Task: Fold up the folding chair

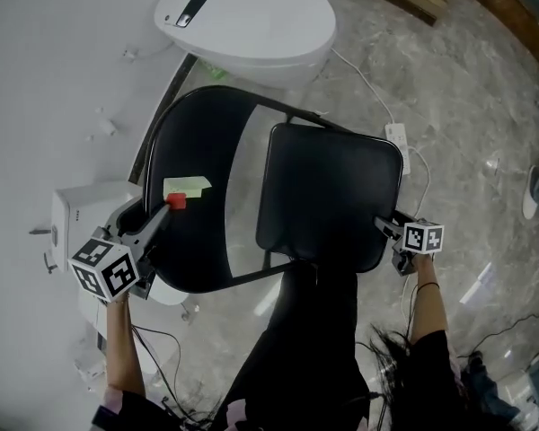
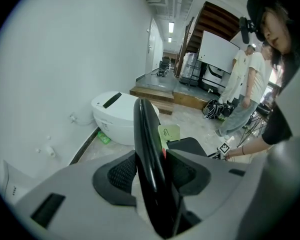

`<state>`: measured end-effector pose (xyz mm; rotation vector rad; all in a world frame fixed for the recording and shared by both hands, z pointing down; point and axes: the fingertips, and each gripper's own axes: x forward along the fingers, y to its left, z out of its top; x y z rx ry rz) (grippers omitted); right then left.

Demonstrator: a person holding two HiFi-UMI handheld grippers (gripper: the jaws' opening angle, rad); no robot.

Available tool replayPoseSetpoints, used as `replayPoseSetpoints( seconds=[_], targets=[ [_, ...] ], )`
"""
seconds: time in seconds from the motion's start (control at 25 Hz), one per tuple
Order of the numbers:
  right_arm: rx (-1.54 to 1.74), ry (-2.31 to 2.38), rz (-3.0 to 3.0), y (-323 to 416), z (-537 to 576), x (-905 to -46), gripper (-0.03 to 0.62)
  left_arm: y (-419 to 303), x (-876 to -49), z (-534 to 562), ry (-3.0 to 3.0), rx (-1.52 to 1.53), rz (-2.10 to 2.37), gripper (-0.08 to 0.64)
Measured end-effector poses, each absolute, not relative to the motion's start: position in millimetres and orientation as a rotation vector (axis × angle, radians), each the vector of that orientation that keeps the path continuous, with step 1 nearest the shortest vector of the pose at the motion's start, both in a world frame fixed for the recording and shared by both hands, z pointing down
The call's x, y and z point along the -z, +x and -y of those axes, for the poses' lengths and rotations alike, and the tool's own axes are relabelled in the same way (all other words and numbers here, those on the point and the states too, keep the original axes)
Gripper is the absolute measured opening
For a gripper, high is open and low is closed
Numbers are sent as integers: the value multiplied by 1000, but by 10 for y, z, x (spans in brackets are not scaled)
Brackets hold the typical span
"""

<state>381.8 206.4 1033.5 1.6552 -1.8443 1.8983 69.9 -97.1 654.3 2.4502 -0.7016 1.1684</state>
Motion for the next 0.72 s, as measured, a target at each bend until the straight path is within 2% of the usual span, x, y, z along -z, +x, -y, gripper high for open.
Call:
replayPoseSetpoints(
  seconds=[0.2, 0.36, 0.72],
  targets=[
    [-2114, 1554, 2036, 3753, -1979, -10405, 330, 745, -6515, 950, 2448, -1102, 690, 178],
    [-2305, 1668, 1994, 3781, -1891, -10455, 328, 774, -6509, 943, 2447, -1106, 654, 178],
    [-2249, 1727, 2048, 3792, -1755, -10370, 328, 782, -6510, 954, 2365, -941, 672, 155]
  ],
)
